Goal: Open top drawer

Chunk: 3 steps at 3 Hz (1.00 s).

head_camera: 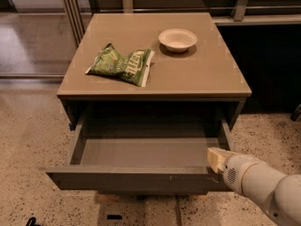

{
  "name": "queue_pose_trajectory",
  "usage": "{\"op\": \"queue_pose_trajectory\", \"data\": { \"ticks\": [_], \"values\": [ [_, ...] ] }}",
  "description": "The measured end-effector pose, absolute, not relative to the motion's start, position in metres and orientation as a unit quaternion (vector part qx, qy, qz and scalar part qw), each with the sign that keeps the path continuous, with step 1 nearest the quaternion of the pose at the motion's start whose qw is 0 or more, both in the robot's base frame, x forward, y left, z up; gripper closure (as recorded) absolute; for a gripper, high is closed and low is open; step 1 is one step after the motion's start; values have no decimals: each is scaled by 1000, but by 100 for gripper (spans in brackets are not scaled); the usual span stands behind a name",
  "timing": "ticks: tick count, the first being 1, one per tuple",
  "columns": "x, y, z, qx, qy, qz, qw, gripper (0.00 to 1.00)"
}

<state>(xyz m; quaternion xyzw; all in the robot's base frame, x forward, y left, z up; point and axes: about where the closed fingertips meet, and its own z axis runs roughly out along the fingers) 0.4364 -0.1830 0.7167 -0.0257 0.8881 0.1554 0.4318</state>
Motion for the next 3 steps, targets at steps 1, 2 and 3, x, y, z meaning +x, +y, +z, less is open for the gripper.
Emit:
{"op": "queue_pose_trajectory", "data": {
  "ticks": [1,2,3],
  "values": [
    [443,-190,734,-20,870,144,472,27],
    [443,-190,734,-20,870,144,472,3],
    [443,-190,734,-20,870,144,472,0]
  ]
}}
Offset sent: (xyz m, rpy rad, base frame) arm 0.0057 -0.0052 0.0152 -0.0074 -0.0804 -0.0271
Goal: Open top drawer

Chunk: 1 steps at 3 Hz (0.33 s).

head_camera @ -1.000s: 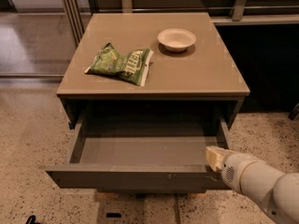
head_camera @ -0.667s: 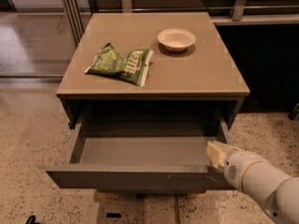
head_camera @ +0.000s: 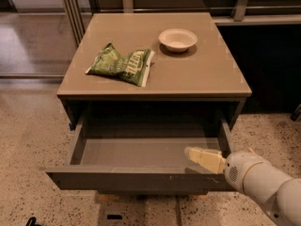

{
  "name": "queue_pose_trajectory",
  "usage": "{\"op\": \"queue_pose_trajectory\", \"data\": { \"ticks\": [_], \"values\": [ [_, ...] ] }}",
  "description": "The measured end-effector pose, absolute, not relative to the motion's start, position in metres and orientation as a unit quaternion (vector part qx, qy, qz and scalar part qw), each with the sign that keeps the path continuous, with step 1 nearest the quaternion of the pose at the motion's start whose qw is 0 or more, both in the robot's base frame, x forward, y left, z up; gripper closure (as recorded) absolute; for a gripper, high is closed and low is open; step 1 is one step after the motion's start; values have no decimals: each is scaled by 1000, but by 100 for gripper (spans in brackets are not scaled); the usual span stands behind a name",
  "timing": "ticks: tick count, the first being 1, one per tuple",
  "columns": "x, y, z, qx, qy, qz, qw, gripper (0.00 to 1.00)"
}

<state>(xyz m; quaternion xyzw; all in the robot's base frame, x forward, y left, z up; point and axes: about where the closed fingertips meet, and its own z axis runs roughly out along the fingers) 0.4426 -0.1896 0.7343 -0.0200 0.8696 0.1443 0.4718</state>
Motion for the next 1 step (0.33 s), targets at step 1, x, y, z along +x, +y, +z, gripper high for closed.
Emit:
{"op": "queue_pose_trajectory", "data": {
  "ticks": [1],
  "values": [
    [443,-190,734,-20,870,144,472,0]
  ]
}}
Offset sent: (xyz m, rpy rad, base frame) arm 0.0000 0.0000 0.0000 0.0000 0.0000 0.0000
